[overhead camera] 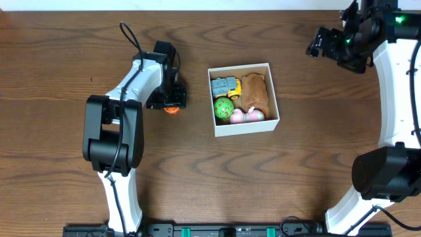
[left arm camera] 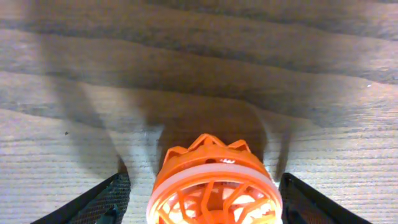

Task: Pack container
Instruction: 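Carry the green ball into the box and release, then grasp the orange spiky ball with the left gripper, then carry the orange ball into the box and release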

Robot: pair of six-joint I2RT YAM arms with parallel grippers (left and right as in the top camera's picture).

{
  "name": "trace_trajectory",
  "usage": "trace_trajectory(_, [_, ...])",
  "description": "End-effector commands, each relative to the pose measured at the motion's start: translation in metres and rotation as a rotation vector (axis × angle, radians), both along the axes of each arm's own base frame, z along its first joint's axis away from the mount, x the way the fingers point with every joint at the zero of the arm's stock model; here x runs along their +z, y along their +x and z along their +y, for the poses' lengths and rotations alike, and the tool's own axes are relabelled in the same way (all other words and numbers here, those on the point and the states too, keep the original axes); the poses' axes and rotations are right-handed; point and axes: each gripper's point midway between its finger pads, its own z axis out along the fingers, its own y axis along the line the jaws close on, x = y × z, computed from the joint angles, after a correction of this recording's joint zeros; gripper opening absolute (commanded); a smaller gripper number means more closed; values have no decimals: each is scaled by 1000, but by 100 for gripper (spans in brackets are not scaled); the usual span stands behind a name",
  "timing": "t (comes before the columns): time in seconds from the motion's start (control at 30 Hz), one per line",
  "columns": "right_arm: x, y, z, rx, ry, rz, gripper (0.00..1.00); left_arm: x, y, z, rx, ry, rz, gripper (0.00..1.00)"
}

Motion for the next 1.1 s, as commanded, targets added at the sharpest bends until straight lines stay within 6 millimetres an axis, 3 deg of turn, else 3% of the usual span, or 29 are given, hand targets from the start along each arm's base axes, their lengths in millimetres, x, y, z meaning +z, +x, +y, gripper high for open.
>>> trace_trajectory(0.0, [-5,0,2,8,-3,10,99,-11,-3,1,-14,5,23,72])
trace_trajectory(0.23, [-5,0,2,8,-3,10,99,-11,-4,1,-14,6,27,53])
trace_trajectory(0.4, [-5,0,2,8,-3,10,99,-8,-8,2,-14,8,41,47])
trace_trajectory(0.5, [-5,0,2,8,-3,10,99,3,-11,2,-14,10,52,42])
trace_trajectory(0.67, [-5,0,2,8,-3,10,99,45,-8,1,-15,3,13,41])
trace_trajectory(0.83, [-5,0,2,8,-3,11,99,112,-7,-11,-42,-24,-97,37])
trace_trajectory(0.97, [-4,0,2,7,-3,10,99,161,-9,-41,-114,-64,-252,36])
trace_trajectory(1.07, [-4,1,2,7,-3,7,99,190,-11,-79,-201,-110,-373,36])
